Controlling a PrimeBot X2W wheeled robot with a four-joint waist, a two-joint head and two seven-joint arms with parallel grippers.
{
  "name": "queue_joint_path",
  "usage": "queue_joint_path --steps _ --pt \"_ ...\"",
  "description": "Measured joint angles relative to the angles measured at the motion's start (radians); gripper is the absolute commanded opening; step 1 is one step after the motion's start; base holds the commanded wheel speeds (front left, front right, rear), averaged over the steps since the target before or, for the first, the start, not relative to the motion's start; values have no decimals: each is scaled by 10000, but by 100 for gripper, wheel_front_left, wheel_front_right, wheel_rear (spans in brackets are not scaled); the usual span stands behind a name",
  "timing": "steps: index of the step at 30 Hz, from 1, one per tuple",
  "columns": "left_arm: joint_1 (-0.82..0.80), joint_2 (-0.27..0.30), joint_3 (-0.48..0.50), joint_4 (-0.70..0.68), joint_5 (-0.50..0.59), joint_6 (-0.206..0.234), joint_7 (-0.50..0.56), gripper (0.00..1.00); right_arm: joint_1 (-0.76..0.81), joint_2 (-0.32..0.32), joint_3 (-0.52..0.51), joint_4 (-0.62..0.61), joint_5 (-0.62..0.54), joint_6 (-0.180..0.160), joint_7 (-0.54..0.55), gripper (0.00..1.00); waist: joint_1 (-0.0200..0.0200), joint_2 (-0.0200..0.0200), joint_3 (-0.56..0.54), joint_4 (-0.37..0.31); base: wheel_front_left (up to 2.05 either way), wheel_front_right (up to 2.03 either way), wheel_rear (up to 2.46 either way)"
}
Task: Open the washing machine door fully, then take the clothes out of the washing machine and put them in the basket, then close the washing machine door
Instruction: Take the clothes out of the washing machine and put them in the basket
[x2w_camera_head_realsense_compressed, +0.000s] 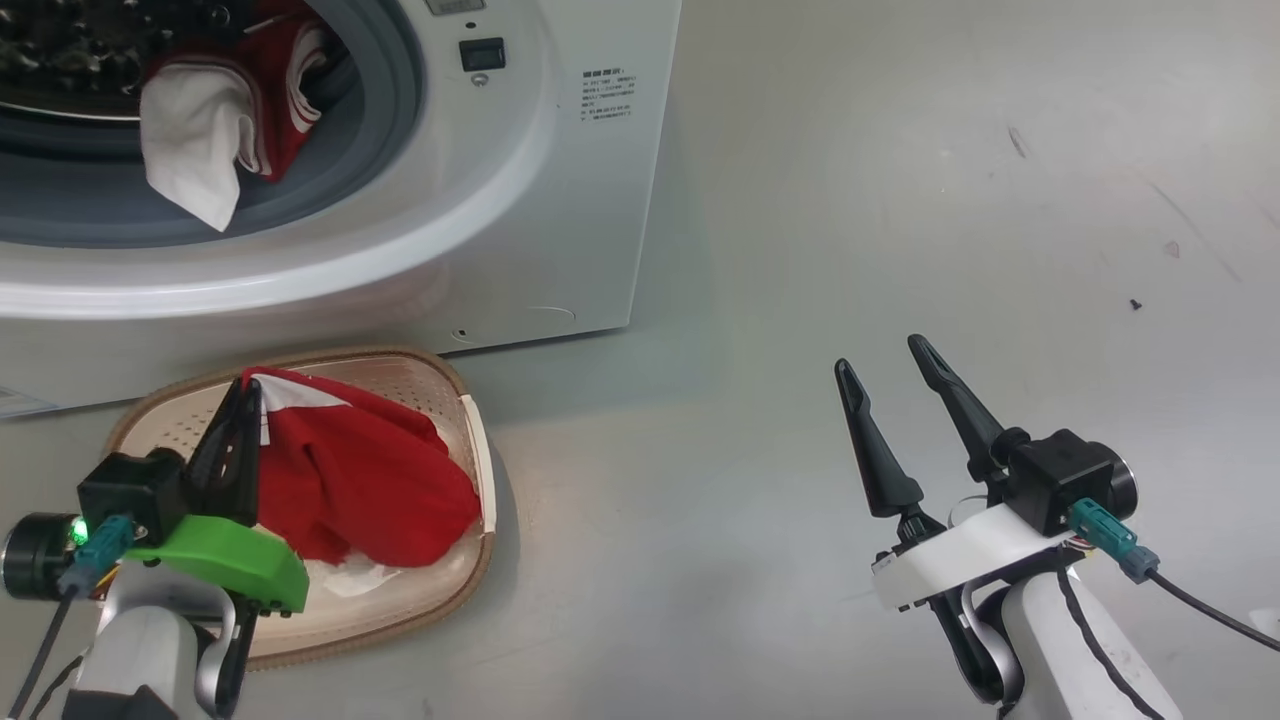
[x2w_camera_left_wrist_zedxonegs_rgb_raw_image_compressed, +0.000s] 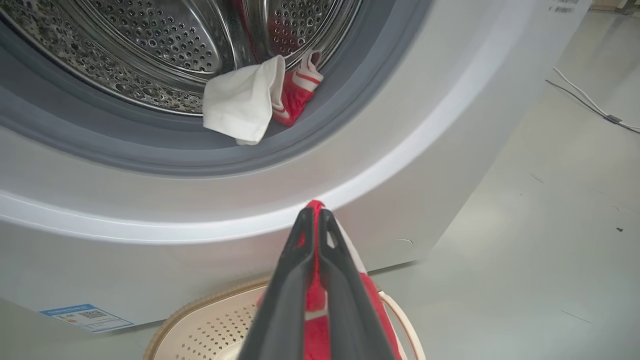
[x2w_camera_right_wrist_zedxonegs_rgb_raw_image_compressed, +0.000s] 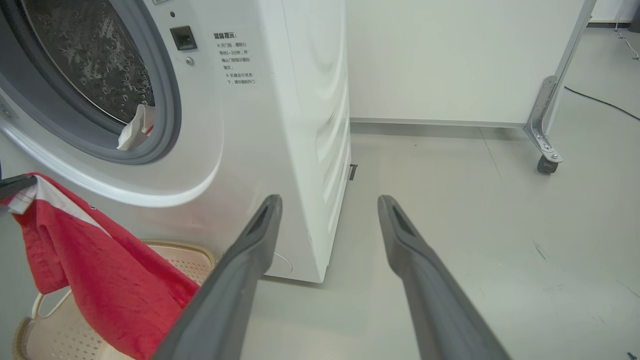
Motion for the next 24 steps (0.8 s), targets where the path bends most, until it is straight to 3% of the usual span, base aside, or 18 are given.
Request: queue_joint_path --steps 7,24 --pt "-331 320 46 853 146 0 267 0 -240 35 113 -35 0 6 0 100 0 0 566 -328 0 0 0" --pt "-1094 380 640 3120 -221 142 575 0 -589 58 38 -94 -107 -8 0 100 0 0 1573 -787 0 0 0"
